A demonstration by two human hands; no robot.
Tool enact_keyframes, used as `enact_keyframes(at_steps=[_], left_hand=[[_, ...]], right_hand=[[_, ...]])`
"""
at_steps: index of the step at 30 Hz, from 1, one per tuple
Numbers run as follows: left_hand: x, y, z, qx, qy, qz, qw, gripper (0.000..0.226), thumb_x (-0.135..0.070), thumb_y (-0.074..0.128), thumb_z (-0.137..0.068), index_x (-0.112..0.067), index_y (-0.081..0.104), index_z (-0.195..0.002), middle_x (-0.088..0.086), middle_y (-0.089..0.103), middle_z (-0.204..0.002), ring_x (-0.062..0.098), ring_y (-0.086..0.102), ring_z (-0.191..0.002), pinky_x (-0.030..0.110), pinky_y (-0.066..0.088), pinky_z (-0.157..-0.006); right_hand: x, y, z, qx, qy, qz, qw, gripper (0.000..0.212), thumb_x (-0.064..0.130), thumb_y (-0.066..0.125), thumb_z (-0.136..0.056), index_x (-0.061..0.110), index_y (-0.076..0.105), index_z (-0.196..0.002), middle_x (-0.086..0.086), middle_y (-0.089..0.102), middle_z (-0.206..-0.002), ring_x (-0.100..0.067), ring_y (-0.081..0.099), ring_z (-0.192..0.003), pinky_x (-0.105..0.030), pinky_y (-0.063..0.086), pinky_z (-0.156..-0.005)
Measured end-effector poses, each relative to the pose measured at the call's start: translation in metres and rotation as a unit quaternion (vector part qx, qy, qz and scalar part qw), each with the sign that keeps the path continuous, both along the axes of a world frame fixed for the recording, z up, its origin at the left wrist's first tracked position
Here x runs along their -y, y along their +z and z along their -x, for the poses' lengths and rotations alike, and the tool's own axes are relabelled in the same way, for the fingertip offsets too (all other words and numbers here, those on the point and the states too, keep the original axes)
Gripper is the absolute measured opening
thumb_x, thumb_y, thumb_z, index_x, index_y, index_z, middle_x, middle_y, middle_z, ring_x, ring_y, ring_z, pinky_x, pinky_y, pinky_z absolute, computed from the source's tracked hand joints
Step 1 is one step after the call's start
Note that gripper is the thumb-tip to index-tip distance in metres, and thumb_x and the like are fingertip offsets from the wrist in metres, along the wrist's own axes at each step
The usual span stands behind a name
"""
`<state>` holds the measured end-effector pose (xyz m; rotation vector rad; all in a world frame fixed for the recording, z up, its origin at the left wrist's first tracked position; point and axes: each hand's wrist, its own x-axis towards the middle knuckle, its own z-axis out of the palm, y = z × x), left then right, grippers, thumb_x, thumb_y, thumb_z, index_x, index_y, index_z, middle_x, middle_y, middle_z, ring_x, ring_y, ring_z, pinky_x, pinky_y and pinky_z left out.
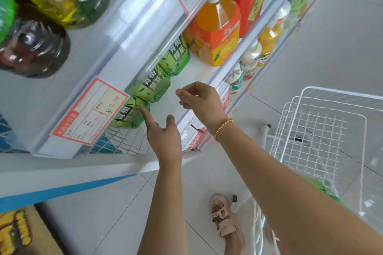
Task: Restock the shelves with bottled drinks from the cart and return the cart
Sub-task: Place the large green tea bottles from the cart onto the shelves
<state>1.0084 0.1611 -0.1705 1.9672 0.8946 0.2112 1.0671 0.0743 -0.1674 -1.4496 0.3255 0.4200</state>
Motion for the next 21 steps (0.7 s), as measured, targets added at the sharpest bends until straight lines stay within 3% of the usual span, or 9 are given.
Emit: enact_keyframes(at_steps=[2,4,7,10,12,14,16,18,21], left_hand=[[0.020,0.009,0.013,-0.001,-0.051,0.025,0.998,0.051,-0.010,0.052,-0.091,-0.019,0.041,-0.140,0.003,0.048,-0.141,0.012,0.048,-0.126,0.022,0.038,-0.105],[0.051,0.014,0.033,-0.009,-0.125,0.049,0.991,0.019,-0.013,0.056,-0.091,-0.015,0.063,-0.109,-0.003,0.068,-0.109,0.008,0.062,-0.105,0.012,0.046,-0.087],[0.107,0.005,0.059,-0.089,-0.258,0.084,0.958,0.009,-0.015,0.059,-0.090,-0.010,0.066,-0.087,-0.004,0.070,-0.086,0.004,0.066,-0.084,0.008,0.044,-0.073],[0.152,-0.019,0.070,-0.166,-0.389,0.070,0.904,0.016,-0.016,0.060,-0.090,-0.011,0.064,-0.104,-0.004,0.068,-0.101,0.010,0.066,-0.095,0.015,0.048,-0.080],[0.170,-0.033,0.067,-0.197,-0.450,0.014,0.871,0.032,-0.014,0.063,-0.088,-0.010,0.060,-0.120,-0.003,0.065,-0.105,0.013,0.063,-0.096,0.017,0.048,-0.085],[0.180,-0.041,0.063,-0.204,-0.480,-0.038,0.853,0.024,-0.009,0.063,-0.086,-0.009,0.064,-0.109,-0.007,0.060,-0.081,0.010,0.058,-0.073,0.009,0.042,-0.067],[0.186,-0.047,0.059,-0.210,-0.491,-0.088,0.841,0.004,-0.004,0.060,-0.085,-0.007,0.061,-0.086,-0.007,0.047,-0.063,0.007,0.042,-0.054,0.013,0.034,-0.051],[0.190,-0.051,0.057,-0.221,-0.494,-0.110,0.833,0.006,-0.004,0.057,-0.087,-0.008,0.055,-0.082,-0.007,0.046,-0.064,0.009,0.043,-0.054,0.015,0.033,-0.051],[0.187,-0.049,0.059,-0.208,-0.505,-0.097,0.832,0.021,-0.008,0.057,-0.090,-0.016,0.058,-0.109,-0.012,0.059,-0.086,0.007,0.058,-0.074,0.014,0.047,-0.066]], right_hand=[[0.047,0.003,0.020,0.020,-0.025,0.048,0.998,0.025,0.026,0.070,-0.082,0.006,0.060,-0.071,-0.010,0.063,-0.065,-0.017,0.061,-0.059,-0.043,0.056,-0.071],[0.097,0.003,0.042,0.033,-0.061,0.107,0.992,0.034,0.029,0.070,-0.082,0.003,0.055,-0.067,-0.017,0.060,-0.061,-0.026,0.056,-0.057,-0.042,0.052,-0.063],[0.177,-0.006,0.076,0.025,-0.099,0.193,0.976,0.037,0.034,0.068,-0.083,0.005,0.054,-0.064,-0.013,0.060,-0.058,-0.025,0.055,-0.055,-0.034,0.048,-0.057],[0.251,-0.042,0.108,-0.052,-0.026,0.285,0.957,0.025,0.036,0.068,-0.082,0.014,0.059,-0.075,-0.001,0.065,-0.070,-0.012,0.055,-0.059,-0.022,0.047,-0.055],[0.290,-0.079,0.130,-0.145,0.082,0.333,0.928,0.027,0.033,0.072,-0.080,0.014,0.062,-0.096,-0.004,0.068,-0.096,-0.014,0.059,-0.079,-0.024,0.051,-0.071],[0.314,-0.115,0.156,-0.225,0.208,0.368,0.878,0.048,0.030,0.072,-0.080,0.010,0.054,-0.120,-0.007,0.060,-0.120,-0.019,0.057,-0.106,-0.031,0.045,-0.095],[0.325,-0.141,0.184,-0.269,0.281,0.385,0.837,0.059,0.029,0.070,-0.081,0.010,0.045,-0.131,-0.008,0.053,-0.131,-0.024,0.050,-0.120,-0.031,0.040,-0.102],[0.326,-0.160,0.208,-0.300,0.268,0.379,0.834,0.054,0.021,0.066,-0.083,0.007,0.044,-0.130,-0.012,0.055,-0.129,-0.027,0.052,-0.118,-0.030,0.044,-0.095],[0.324,-0.182,0.228,-0.334,0.241,0.374,0.831,0.055,0.012,0.066,-0.081,0.008,0.043,-0.131,-0.013,0.055,-0.128,-0.027,0.053,-0.116,-0.031,0.046,-0.093]])
